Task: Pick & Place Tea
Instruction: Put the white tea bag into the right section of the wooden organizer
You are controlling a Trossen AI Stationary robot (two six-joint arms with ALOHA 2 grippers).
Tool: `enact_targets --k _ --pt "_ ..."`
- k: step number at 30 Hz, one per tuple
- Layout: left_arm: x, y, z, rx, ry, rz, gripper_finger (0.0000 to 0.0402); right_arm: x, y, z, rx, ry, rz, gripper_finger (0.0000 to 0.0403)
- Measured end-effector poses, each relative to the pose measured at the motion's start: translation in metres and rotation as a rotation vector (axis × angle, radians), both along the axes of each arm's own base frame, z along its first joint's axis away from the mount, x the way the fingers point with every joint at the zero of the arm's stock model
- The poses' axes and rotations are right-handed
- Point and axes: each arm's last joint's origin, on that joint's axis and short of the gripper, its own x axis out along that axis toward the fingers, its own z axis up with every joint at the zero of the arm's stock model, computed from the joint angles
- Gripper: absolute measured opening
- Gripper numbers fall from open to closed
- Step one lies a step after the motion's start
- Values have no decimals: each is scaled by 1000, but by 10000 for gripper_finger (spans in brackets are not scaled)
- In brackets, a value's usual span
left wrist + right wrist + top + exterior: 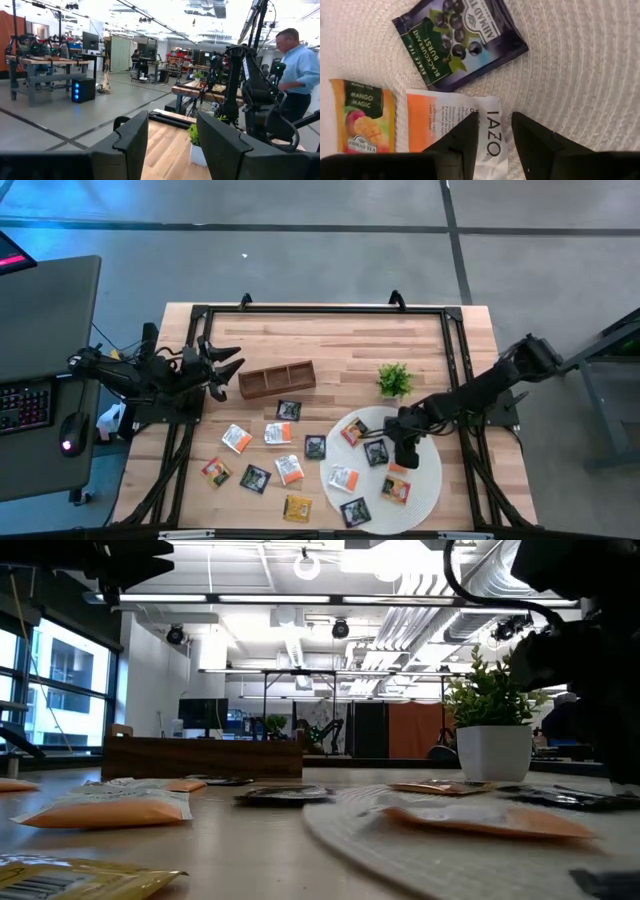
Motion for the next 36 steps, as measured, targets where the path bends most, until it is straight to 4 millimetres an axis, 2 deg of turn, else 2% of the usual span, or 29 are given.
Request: enact_targets --k 3,8,12,14,20,24,28,32,36 --pt "0 0 0 0 1 1 165 1 1 -4 4 16 2 89" --pt "0 0 0 0 0 1 165 0 0 -1 3 -4 -1 9" --pt "0 0 0 0 1 6 165 -2 -1 8 0 -48 -32 20" --pt "0 0 0 0 1 7 165 -4 -3 16 -4 -89 -40 9" --pt "0 0 0 -2 0 8 165 0 -4 50 9 -359 -53 6" --pt "0 0 0 -2 0 7 165 13 -10 70 -186 -664 -90 5" --pt "0 -1 0 4 -1 -19 165 33 -17 81 -474 -889 47 3" --pt "0 -1 0 8 -1 -36 165 60 -34 82 -769 -972 85 3" --pt "0 -1 0 -5 -5 -28 165 105 -56 98 -947 -904 134 2"
